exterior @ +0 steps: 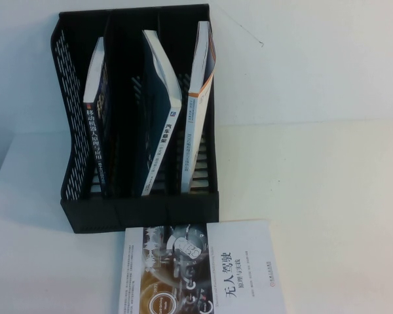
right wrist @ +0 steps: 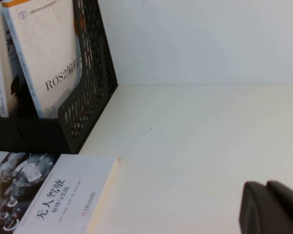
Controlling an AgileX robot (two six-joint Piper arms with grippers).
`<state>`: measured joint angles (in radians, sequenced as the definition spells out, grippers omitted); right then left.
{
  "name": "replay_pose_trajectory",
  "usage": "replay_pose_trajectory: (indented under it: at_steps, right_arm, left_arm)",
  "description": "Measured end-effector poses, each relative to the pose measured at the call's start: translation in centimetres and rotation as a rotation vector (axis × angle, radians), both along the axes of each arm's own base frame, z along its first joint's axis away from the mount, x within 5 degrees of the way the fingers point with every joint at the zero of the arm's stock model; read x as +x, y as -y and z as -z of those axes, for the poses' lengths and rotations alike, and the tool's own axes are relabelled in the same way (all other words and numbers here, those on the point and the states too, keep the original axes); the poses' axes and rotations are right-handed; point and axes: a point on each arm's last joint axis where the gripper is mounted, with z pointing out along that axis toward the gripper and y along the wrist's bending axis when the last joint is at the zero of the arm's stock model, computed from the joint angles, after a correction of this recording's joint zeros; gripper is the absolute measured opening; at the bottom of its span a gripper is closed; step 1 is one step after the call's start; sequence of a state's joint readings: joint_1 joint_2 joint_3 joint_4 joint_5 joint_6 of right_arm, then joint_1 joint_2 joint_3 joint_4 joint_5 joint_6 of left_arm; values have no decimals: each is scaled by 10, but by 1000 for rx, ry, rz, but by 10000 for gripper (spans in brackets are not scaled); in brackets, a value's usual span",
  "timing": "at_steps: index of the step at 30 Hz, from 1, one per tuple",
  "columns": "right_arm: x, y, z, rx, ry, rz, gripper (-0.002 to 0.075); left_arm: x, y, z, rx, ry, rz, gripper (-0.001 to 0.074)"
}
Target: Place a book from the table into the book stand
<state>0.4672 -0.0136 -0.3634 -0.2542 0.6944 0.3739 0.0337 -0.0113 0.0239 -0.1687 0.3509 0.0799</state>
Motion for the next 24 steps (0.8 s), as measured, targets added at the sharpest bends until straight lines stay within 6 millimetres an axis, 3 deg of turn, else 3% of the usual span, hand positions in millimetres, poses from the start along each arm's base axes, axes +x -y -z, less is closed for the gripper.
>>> replay_pose_trajectory:
  at_steps: [16, 24]
  right_arm:
    - [0, 0, 0, 0, 0, 10, 3]
    - [-2, 5, 0, 7, -2, 254, 3]
  left_arm:
    - [0, 0, 0, 0, 0, 0, -1]
    - [0, 0, 0, 0, 0, 0, -1]
